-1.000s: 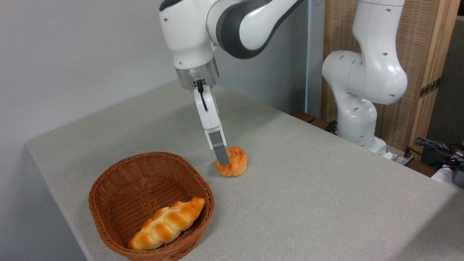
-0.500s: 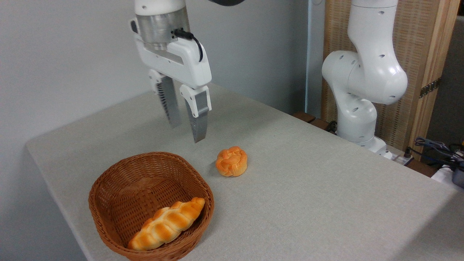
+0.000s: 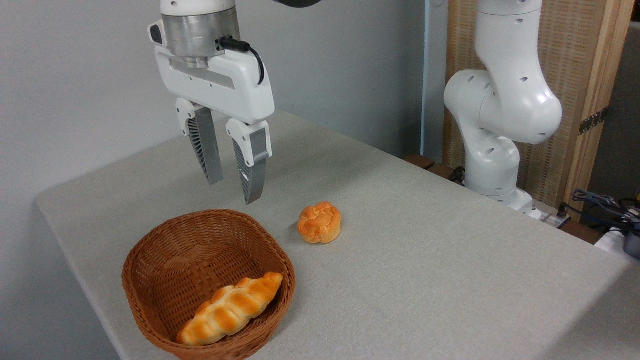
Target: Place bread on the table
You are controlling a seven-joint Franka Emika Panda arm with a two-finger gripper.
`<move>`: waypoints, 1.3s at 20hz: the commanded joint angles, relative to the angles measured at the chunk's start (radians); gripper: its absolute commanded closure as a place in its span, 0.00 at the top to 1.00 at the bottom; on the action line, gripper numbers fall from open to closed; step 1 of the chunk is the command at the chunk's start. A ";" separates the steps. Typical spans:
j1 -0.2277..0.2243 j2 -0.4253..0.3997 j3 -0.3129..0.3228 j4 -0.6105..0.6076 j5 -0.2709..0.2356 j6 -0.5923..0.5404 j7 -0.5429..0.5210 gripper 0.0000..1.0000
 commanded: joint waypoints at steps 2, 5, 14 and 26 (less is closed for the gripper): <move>-0.006 -0.005 0.013 0.014 -0.008 -0.007 -0.012 1.00; -0.006 -0.008 0.033 0.012 -0.009 -0.035 -0.006 1.00; -0.006 -0.014 0.035 0.014 -0.009 -0.132 0.003 1.00; -0.006 -0.019 0.036 0.015 -0.009 -0.130 0.072 1.00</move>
